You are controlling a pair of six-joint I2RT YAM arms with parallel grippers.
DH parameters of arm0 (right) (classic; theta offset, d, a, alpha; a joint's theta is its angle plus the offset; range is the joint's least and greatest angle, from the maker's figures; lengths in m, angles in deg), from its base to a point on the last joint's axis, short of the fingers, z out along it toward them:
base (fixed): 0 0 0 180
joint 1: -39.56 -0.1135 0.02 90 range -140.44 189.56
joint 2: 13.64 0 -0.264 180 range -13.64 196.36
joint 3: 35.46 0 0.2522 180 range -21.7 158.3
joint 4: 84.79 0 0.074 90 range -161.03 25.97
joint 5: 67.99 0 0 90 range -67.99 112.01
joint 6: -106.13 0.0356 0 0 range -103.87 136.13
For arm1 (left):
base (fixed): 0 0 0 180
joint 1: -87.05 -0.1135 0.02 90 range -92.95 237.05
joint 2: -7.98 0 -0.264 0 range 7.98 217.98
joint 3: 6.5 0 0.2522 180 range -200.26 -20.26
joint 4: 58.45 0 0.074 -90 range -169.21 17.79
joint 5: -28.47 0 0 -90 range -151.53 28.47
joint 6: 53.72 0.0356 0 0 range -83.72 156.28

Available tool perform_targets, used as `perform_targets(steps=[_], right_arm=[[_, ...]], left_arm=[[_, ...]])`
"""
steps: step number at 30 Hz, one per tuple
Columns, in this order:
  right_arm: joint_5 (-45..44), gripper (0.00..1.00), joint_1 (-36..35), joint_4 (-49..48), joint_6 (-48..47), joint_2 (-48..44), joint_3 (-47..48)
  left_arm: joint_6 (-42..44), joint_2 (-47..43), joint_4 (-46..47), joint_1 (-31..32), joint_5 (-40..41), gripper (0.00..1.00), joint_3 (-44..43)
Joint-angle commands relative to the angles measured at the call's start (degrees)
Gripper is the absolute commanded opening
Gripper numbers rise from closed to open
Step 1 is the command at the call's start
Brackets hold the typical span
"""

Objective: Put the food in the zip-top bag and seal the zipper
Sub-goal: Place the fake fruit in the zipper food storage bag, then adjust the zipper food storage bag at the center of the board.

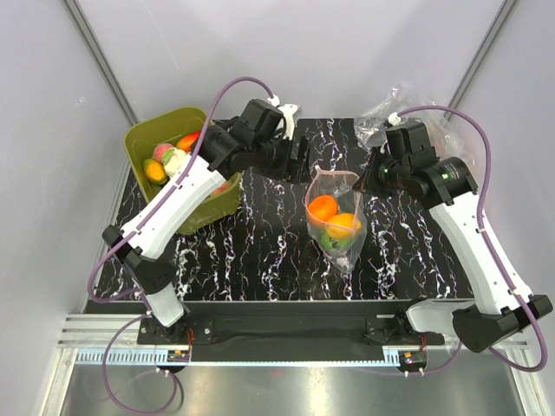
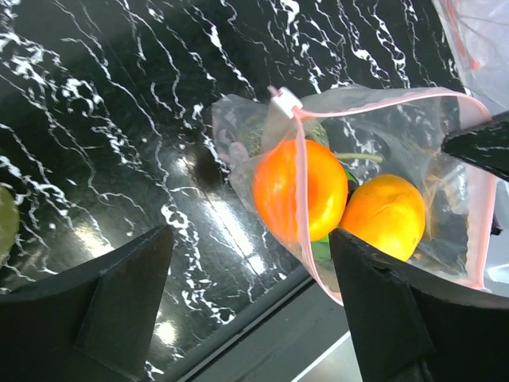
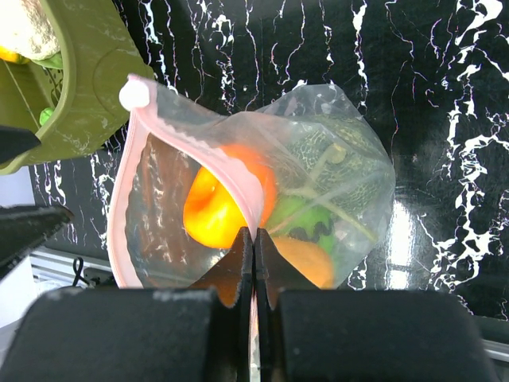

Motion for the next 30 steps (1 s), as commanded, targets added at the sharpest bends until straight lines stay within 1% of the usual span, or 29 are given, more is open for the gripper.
perform_targets(steps=[1,2,9,10,11,12,13,15,16,18,20,23,24,25,27,28,30], right_arm=[[-0.2,0.00,0.4,-1.6,-0.9,-1.0,0.6],[0.0,0.00,0.4,-1.8,-1.0,-0.9,0.7],[1.1,0.00,0.4,-1.6,-0.9,-0.1,0.9],[1.2,0.00,0.4,-1.7,-0.8,-0.1,1.0],[1.4,0.00,0.4,-1.8,-0.7,0.0,0.9],[1.5,0.00,0.3,-1.8,-0.7,-0.1,0.9],[1.5,0.00,0.4,-1.7,-0.6,0.0,0.9],[2.3,0.00,0.4,-2.0,-1.0,0.1,0.8],[2.5,0.00,0.4,-1.9,-1.1,0.3,0.8],[2.4,0.00,0.3,-1.2,-1.5,1.0,1.2],[2.7,0.00,0.4,-0.7,-1.9,1.5,1.5],[2.8,0.00,0.3,-1.2,-2.0,1.3,1.9],[2.7,0.00,0.4,-1.3,-2.0,1.4,1.9],[2.5,0.00,0.3,-1.4,-1.9,1.6,2.1],[2.3,0.00,0.4,-1.5,-2.0,1.9,2.5],[2.4,0.00,0.4,-1.6,-2.1,1.9,2.7],[2.3,0.00,0.4,-1.7,-2.5,2.0,3.3]], left_arm=[[-2.1,-1.4,1.6,0.6,-1.1,0.84,1.0],[-2.5,-1.4,2.1,0.5,-2.5,0.83,1.5],[-3.4,-1.6,6.7,1.3,-5.6,0.83,5.0],[-3.5,-1.3,7.3,1.4,-5.8,0.81,5.3],[-3.5,-1.2,7.7,1.5,-6.7,0.76,5.5],[-3.5,-0.5,8.0,1.8,-7.4,0.64,5.4],[-3.6,0.1,8.2,1.9,-7.5,0.59,5.3],[-3.4,1.6,8.3,2.5,-7.8,0.45,4.6],[-3.3,2.2,8.2,2.6,-8.0,0.43,4.1],[-3.5,3.1,8.4,2.7,-8.9,0.41,3.1],[-3.6,3.6,8.8,2.7,-9.2,0.41,2.4],[-3.6,4.5,8.4,2.7,-9.7,0.46,1.3],[-3.4,5.2,7.7,2.7,-9.9,0.45,0.6],[-2.9,6.0,7.2,2.7,-10.2,0.31,0.3],[-2.8,6.7,6.1,2.7,-9.1,0.13,-0.3],[-2.5,7.0,4.3,2.7,-7.0,0.00,-1.7],[-1.9,7.1,1.7,2.6,-4.7,0.00,-3.4]])
